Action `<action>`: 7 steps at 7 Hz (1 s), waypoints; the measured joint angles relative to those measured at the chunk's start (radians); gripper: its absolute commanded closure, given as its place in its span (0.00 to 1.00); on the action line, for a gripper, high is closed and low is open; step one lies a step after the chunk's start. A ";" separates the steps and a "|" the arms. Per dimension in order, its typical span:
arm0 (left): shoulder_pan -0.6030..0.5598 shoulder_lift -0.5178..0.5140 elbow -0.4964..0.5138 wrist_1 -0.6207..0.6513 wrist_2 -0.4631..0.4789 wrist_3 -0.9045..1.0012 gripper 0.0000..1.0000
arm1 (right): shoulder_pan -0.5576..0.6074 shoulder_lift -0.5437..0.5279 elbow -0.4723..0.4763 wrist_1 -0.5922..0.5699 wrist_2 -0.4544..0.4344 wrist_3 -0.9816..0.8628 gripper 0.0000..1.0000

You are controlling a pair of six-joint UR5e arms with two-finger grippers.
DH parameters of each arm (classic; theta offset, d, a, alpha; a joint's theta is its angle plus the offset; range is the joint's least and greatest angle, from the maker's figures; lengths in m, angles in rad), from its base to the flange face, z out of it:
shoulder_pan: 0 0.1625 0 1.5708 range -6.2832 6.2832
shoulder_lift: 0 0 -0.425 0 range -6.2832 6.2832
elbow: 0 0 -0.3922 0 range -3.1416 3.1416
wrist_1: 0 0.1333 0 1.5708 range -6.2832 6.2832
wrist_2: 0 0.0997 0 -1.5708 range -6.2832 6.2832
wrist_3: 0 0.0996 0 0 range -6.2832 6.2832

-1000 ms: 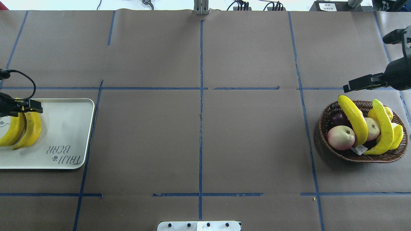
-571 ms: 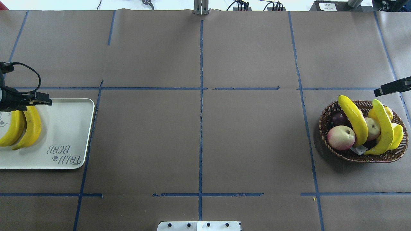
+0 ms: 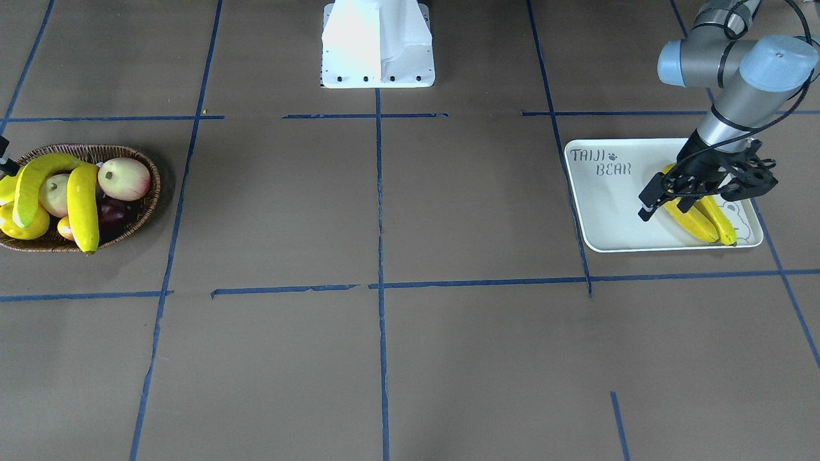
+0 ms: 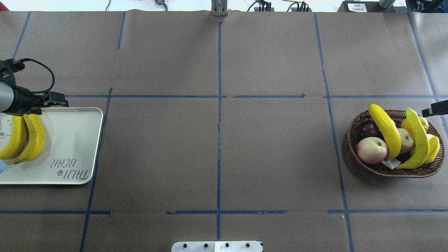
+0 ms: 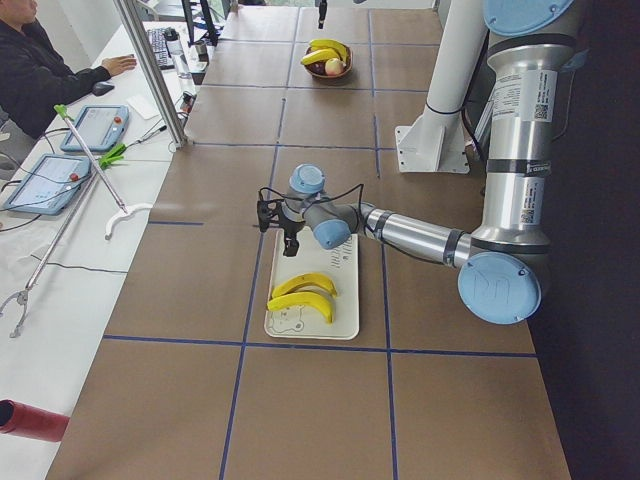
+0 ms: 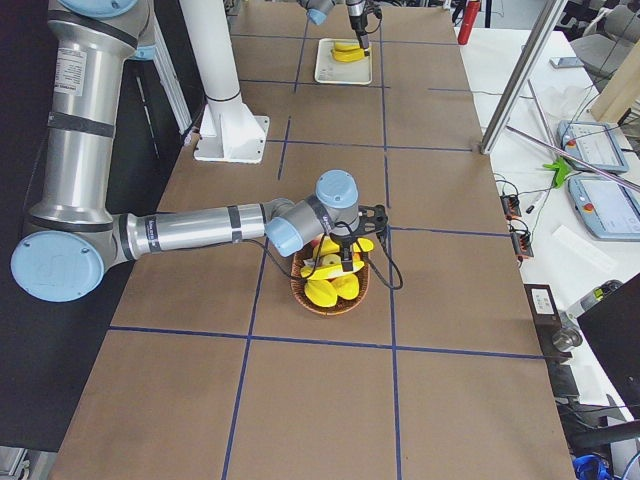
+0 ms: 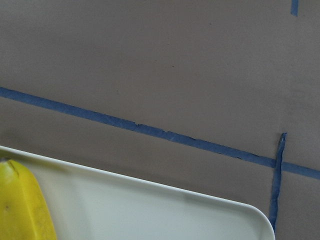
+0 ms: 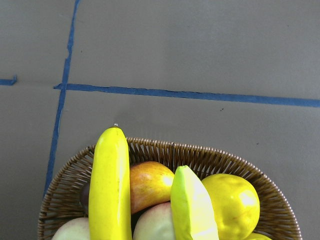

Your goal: Transfer all bananas from basket to plate

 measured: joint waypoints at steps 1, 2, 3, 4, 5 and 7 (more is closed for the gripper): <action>0.000 -0.005 0.000 0.000 0.000 -0.009 0.01 | -0.025 -0.040 -0.003 0.107 -0.002 0.133 0.01; 0.002 -0.012 0.000 0.000 0.000 -0.025 0.01 | -0.063 -0.071 -0.007 0.179 -0.014 0.238 0.01; 0.004 -0.019 -0.001 0.000 0.000 -0.039 0.01 | -0.113 -0.093 -0.012 0.209 -0.045 0.295 0.01; 0.006 -0.024 -0.001 0.000 0.000 -0.049 0.01 | -0.165 -0.108 -0.017 0.220 -0.085 0.317 0.01; 0.007 -0.027 -0.001 0.000 0.000 -0.057 0.01 | -0.199 -0.115 -0.029 0.223 -0.108 0.325 0.01; 0.010 -0.029 -0.003 0.000 0.000 -0.062 0.01 | -0.229 -0.120 -0.057 0.224 -0.121 0.327 0.01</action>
